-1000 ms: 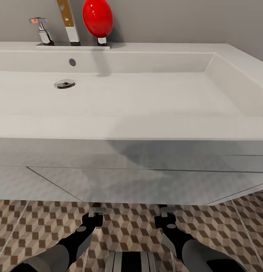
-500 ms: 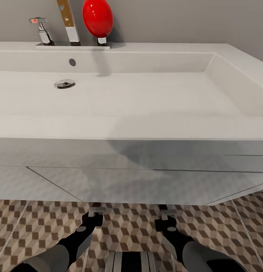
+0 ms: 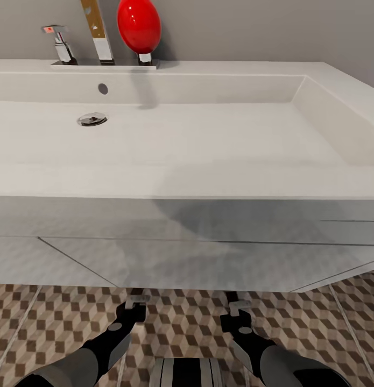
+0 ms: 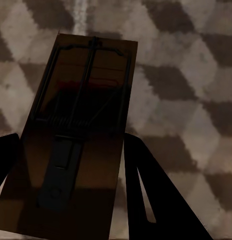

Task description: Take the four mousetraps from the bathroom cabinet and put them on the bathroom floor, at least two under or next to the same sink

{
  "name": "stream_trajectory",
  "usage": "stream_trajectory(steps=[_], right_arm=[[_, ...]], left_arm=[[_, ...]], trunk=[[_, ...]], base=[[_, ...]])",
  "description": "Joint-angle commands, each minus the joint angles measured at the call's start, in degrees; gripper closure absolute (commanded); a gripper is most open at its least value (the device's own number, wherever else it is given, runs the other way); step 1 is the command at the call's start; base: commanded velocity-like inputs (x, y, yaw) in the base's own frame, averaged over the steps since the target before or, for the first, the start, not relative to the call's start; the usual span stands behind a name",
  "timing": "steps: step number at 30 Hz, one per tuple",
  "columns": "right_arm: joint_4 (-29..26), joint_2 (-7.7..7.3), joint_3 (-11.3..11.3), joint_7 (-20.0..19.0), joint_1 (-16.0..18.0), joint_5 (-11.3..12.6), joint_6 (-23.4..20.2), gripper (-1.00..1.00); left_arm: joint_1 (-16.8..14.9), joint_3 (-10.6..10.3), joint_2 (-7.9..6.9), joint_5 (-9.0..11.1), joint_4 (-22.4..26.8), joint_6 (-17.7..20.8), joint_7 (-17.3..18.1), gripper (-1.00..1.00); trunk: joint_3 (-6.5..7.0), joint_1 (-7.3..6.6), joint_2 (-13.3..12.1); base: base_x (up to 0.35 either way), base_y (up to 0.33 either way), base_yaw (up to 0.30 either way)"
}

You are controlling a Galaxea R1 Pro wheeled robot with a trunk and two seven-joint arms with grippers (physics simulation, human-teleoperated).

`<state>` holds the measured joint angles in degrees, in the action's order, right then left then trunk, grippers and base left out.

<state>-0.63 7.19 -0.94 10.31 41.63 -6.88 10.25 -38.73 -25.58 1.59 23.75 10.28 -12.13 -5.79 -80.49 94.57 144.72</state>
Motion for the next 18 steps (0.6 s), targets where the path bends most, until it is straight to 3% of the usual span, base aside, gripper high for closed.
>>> stream_trajectory(steps=[1, 18], right_arm=[[0.1, 0.01, 0.0, 0.3, 0.0, -0.5, 0.2, 1.0], [0.1, 0.08, 0.0, 0.3, 0.0, -0.9, 2.2, 1.0]], left_arm=[[0.0, -0.5, 0.0, 0.2, -0.2, -0.2, -0.5, 1.0], [0.0, -0.6, 0.06, 0.1, -0.9, -0.5, -0.5, 1.0]], trunk=[[-0.03, -0.01, 0.0], [-0.03, -0.01, 0.0]], base=[[0.0, 0.0, 0.0], [0.0, 0.0, 0.0]])
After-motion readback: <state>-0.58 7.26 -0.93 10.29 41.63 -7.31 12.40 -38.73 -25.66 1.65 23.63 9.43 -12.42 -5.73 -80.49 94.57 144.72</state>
